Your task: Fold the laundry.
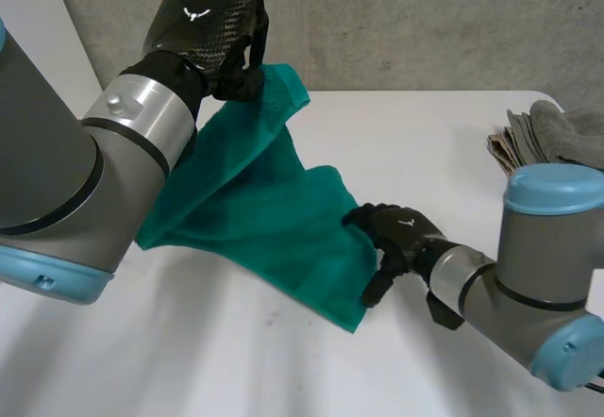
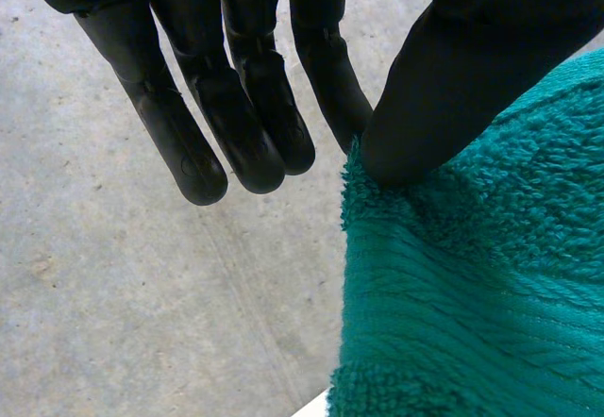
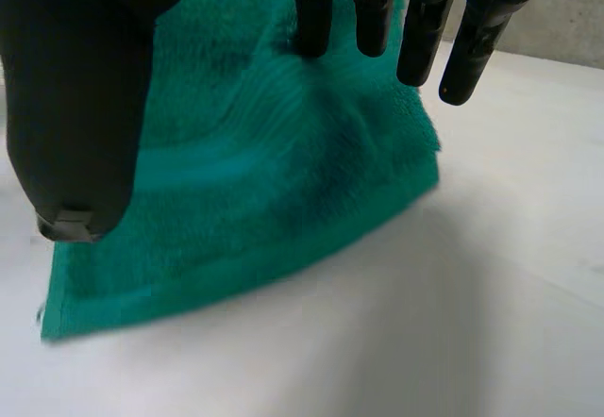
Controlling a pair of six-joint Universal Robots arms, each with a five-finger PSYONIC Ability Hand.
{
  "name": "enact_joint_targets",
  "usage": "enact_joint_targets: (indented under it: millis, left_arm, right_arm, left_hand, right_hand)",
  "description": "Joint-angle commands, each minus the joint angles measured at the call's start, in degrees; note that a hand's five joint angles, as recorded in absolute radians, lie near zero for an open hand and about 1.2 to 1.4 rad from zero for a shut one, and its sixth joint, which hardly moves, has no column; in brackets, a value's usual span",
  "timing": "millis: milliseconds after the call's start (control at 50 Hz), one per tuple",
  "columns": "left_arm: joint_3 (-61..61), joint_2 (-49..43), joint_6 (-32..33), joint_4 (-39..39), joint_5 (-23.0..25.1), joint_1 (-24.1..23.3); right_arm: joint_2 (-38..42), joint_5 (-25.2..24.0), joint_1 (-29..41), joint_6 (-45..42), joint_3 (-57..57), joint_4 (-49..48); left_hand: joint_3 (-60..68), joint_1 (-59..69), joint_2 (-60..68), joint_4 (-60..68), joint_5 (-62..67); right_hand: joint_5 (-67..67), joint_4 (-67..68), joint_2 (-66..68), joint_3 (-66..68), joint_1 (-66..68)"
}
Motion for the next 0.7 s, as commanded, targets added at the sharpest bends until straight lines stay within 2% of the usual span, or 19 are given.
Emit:
enact_joint_targets:
  millis: [20, 140, 200, 220, 260, 280, 340, 420, 440, 520, 600, 700]
  left_arm:
    - [-0.8, 1.5, -0.8, 0.0, 0.1, -0.4]
    - [-0.9, 2.4, -0.8, 0.0, 0.1, -0.8]
    - [-0.9, 2.9, -0.9, 0.0, 0.0, -0.8]
    - [-0.9, 3.0, -1.0, 0.1, 0.0, -0.9]
    - [-0.9, 3.4, -1.1, 0.1, -0.2, -0.8]
    - [-0.9, 3.6, -1.1, 0.1, -0.2, -0.8]
    - [-0.8, 4.8, -1.2, 0.3, -0.7, -0.2]
    - [-0.8, 7.1, -2.0, 0.4, -2.9, 1.1]
    - [-0.9, 7.7, -2.2, 0.5, -3.4, 1.6]
    - [-1.5, 10.3, -3.2, 0.7, -4.8, 5.9]
    - [-3.1, 11.5, -5.4, 0.7, -4.8, 9.6]
    - [-6.3, 11.5, -7.4, 1.2, -4.7, 12.3]
  right_arm:
    - [5.6, 1.0, 3.3, 4.5, -6.6, -1.0]
    - [13.0, 2.0, 6.8, 6.4, -15.5, -0.6]
    - [15.7, 3.5, 7.6, 6.4, -18.8, -0.5]
    - [17.1, 4.9, 8.0, 6.2, -20.9, -0.3]
    - [17.6, 6.4, 8.0, 6.0, -22.5, -0.1]
    - [17.6, 8.3, 7.9, 5.8, -23.8, 0.0]
    - [16.3, 9.7, 7.3, 5.4, -25.0, 0.7]
    - [8.3, 7.9, 5.6, -0.1, -23.5, 1.4]
    - [3.9, 6.5, 2.3, -4.0, -22.0, 1.5]
    - [-5.0, 2.9, -6.4, -15.1, -20.4, 4.2]
    - [-9.0, 1.9, -10.6, -23.5, -21.4, 9.7]
    - [-9.1, 1.2, -10.6, -24.2, -22.9, 14.0]
  left_hand:
    - [11.7, 14.5, 11.4, 11.1, 14.4]
    - [11.7, 14.5, 11.4, 11.1, 14.4]
    - [11.7, 14.5, 11.4, 11.1, 14.4]
    - [11.7, 14.5, 11.4, 11.1, 14.4]
    - [11.7, 14.5, 11.4, 11.1, 14.4]
    - [11.7, 14.5, 11.4, 11.1, 14.4]
    - [11.7, 14.5, 11.4, 11.1, 14.4]
    - [11.7, 14.5, 11.4, 11.1, 14.4]
    - [11.7, 14.5, 11.4, 11.1, 14.4]
    - [11.7, 14.5, 11.4, 11.1, 14.4]
    - [11.7, 14.5, 11.4, 11.1, 14.4]
    - [11.7, 14.5, 11.4, 11.1, 14.4]
  right_hand:
    - [-3.6, -3.4, -2.6, -2.4, -1.6]
    - [-2.9, -2.7, -1.9, -1.7, -0.9]
    - [7.9, 8.1, 8.8, 9.1, 9.9]
    - [27.9, 28.1, 28.9, 29.1, 29.9]
    - [56.5, 56.7, 57.5, 57.8, 58.6]
    - [66.3, 66.5, 67.3, 67.5, 68.3]
    - [66.4, 66.6, 67.4, 67.6, 68.4]
    - [66.4, 66.6, 67.4, 67.6, 68.4]
    - [66.4, 66.6, 67.4, 67.6, 68.4]
    - [66.4, 66.6, 67.4, 67.6, 68.4]
    - [66.4, 66.6, 67.4, 67.6, 68.4]
    - [66.4, 66.6, 67.4, 67.6, 68.4]
